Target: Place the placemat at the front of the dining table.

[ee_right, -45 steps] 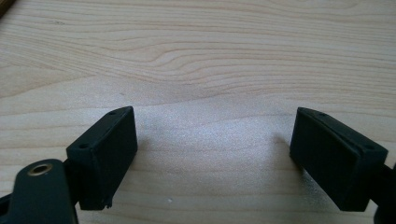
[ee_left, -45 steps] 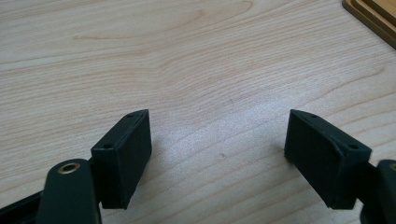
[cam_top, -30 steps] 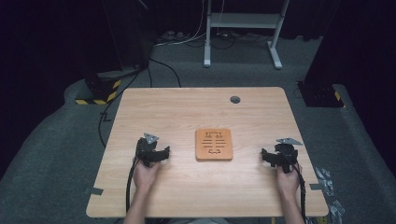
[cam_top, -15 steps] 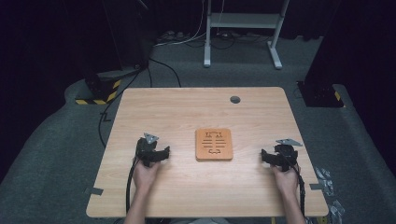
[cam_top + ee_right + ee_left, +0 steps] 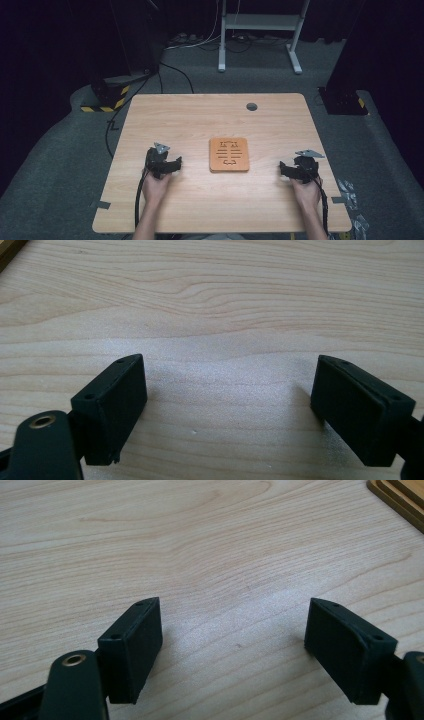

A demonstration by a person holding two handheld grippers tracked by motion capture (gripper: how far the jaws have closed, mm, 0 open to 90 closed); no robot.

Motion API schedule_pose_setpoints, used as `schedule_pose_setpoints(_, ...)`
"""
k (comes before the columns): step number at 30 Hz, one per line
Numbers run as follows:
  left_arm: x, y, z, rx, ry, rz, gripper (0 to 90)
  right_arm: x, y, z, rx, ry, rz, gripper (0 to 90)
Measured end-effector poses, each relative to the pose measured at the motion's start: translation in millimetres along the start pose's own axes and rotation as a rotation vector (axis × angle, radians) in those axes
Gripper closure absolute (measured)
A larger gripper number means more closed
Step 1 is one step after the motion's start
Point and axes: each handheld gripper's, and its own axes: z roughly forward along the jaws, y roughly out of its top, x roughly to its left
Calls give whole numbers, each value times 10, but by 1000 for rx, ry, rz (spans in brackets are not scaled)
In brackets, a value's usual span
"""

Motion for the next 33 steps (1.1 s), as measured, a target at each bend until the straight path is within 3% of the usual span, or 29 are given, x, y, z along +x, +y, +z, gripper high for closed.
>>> schedule_pose_setpoints(6, 0, 0, 0, 0, 0, 0, 230, 36, -2, -32, 13, 2, 3, 189)
schedule_pose_setpoints(14, 0, 0, 0, 1, 0, -1, 231, 101, 36, -98, 26, 50, 40, 193)
schedule_pose_setpoints(21, 0, 0, -1, 1, 0, -1, 231, 229, 87, -107, 11, 87, -1, 216)
schedule_pose_setpoints(33, 0, 0, -1, 0, 1, -1, 231, 439, 168, -84, 39, 142, -45, 232)
